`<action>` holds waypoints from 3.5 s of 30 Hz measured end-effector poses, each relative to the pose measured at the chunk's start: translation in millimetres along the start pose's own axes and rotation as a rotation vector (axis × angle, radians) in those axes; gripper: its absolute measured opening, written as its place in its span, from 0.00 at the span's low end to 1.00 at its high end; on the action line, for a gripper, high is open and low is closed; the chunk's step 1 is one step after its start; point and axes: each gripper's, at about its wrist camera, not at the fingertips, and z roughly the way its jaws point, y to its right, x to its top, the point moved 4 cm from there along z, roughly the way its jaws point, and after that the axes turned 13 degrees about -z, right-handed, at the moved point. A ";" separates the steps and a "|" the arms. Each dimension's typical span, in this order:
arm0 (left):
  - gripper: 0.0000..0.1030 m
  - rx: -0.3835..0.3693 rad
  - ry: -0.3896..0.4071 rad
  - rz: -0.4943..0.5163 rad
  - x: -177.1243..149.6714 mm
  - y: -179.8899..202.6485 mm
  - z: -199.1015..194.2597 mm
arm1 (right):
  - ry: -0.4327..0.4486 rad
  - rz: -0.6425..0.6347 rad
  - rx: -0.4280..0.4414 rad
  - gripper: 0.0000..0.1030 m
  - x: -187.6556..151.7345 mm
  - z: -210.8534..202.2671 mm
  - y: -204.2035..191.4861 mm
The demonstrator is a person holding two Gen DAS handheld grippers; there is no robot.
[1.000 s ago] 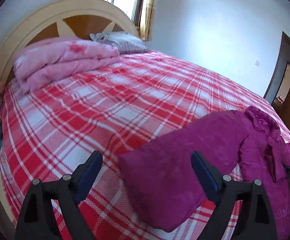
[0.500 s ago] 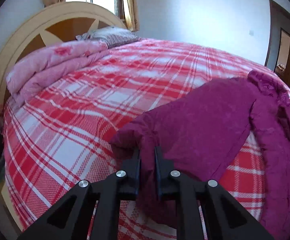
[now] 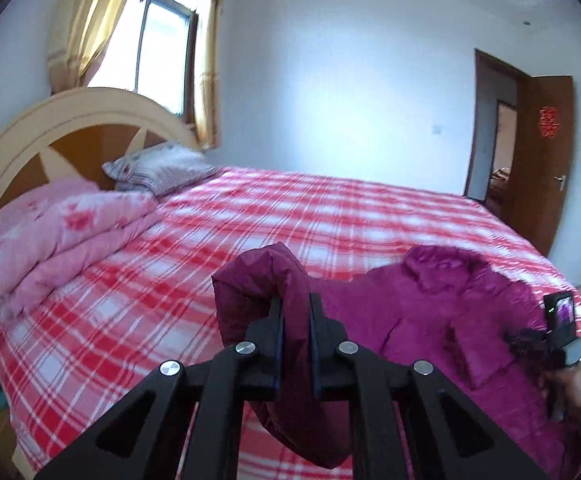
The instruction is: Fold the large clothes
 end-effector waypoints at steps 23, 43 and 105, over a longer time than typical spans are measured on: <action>0.09 -0.395 -0.137 0.250 -22.2 258.1 68.8 | 0.149 0.123 0.043 0.89 3.8 -59.9 51.2; 0.21 -0.368 -0.262 0.333 -130.9 345.8 151.9 | 0.109 0.420 0.060 0.91 -52.8 -31.0 109.7; 0.99 0.122 -0.460 0.056 -116.3 122.4 311.8 | 0.043 -0.009 0.128 0.64 19.9 2.5 -31.1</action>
